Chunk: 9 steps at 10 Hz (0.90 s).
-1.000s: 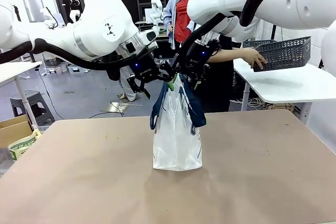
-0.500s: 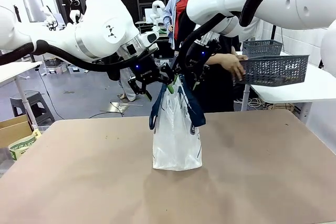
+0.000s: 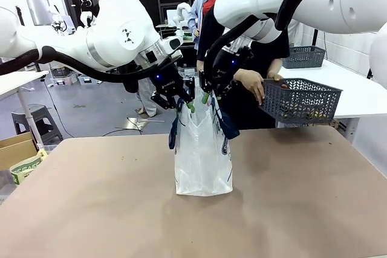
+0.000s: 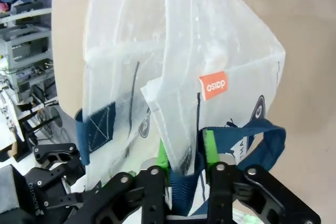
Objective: Transfer purchased items from the store into the shopping bag.
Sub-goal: Open the Reusable shopping bag in the center of the table.
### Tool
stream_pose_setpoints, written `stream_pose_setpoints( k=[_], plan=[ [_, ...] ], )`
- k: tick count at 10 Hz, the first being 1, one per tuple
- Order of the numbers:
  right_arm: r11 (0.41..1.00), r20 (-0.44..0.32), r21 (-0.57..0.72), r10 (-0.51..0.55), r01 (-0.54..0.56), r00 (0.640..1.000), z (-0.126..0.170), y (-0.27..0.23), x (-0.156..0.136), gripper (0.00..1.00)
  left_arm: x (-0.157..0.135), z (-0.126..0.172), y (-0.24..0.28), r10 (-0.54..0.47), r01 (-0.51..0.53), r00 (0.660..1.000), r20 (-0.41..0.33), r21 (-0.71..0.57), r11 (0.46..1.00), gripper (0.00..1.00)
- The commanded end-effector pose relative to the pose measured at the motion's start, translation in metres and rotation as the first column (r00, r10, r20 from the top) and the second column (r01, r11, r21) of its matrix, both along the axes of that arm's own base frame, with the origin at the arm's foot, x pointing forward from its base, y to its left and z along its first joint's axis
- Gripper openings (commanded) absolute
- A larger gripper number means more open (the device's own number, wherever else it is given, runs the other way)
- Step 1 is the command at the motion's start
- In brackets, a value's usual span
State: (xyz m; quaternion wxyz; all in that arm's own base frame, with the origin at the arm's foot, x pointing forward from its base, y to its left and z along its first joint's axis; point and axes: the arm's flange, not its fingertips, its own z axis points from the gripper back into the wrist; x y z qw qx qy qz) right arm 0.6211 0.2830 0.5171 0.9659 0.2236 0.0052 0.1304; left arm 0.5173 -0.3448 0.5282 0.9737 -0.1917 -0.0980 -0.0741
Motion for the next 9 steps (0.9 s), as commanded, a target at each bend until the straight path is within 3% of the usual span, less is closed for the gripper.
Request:
stream_pose_setpoints(
  k=[1, 3, 5, 9],
  plan=[
    [1.000, -0.044, 0.006, 0.016, -0.016, 0.999, -0.006, -0.001, -0.015, 0.00, 0.000, 0.000, 0.005, 0.027, -0.027, 0.999, -0.020, -0.010, 1.000, 0.00],
    [0.994, -0.039, -0.099, 0.043, -0.047, 0.998, -0.007, -0.007, -0.030, 0.00, -0.004, 0.003, 0.017, 0.025, -0.025, 1.000, -0.001, -0.004, 1.000, 0.00],
    [0.984, 0.027, -0.174, 0.031, -0.026, 0.999, -0.001, -0.018, -0.046, 0.00, -0.011, 0.009, 0.034, 0.040, -0.041, 0.998, 0.039, 0.019, 0.999, 0.00],
    [0.971, 0.083, -0.235, 0.054, -0.033, 0.995, 0.005, -0.036, -0.064, 0.00, -0.026, 0.015, 0.062, 0.033, -0.035, 0.998, 0.059, 0.031, 0.999, 0.00]
  ],
)
